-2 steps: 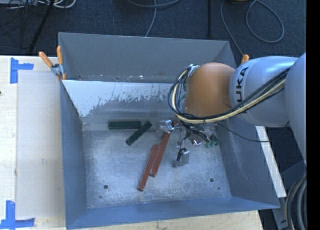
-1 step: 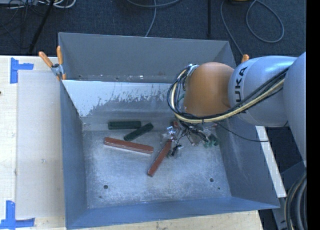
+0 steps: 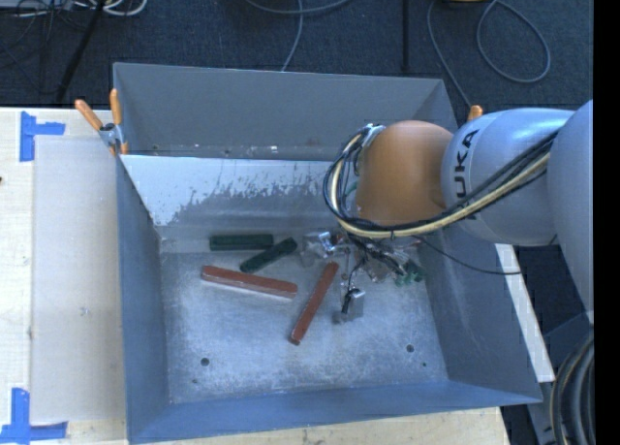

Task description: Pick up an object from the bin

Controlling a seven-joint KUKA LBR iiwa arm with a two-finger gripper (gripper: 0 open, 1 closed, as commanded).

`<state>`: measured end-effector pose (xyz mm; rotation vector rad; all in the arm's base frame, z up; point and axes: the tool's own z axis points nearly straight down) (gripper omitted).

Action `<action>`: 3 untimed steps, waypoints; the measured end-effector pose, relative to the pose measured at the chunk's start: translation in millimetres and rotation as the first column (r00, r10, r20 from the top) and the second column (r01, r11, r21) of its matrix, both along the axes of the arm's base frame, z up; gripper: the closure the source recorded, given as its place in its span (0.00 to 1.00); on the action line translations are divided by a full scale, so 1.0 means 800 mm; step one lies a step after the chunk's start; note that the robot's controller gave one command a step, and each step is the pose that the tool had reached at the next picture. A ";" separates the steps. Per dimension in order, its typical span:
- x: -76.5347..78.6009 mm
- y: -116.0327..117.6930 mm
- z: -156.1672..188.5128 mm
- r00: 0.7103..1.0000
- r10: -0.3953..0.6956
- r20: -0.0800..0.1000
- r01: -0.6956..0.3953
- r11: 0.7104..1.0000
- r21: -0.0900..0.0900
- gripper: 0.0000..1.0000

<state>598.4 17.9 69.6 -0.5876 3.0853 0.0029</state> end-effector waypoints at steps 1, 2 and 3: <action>-0.057 -0.017 -0.001 0.920 0.392 -0.004 -0.392 0.920 -0.001 0.00; -0.055 -0.016 0.001 0.922 0.388 0.000 -0.388 0.922 0.000 1.00; -0.057 -0.028 0.186 0.876 0.481 0.007 -0.481 0.877 -0.006 1.00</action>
Offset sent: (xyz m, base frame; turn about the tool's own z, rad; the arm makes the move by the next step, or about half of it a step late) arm -0.0442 -0.0135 0.0004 -0.4034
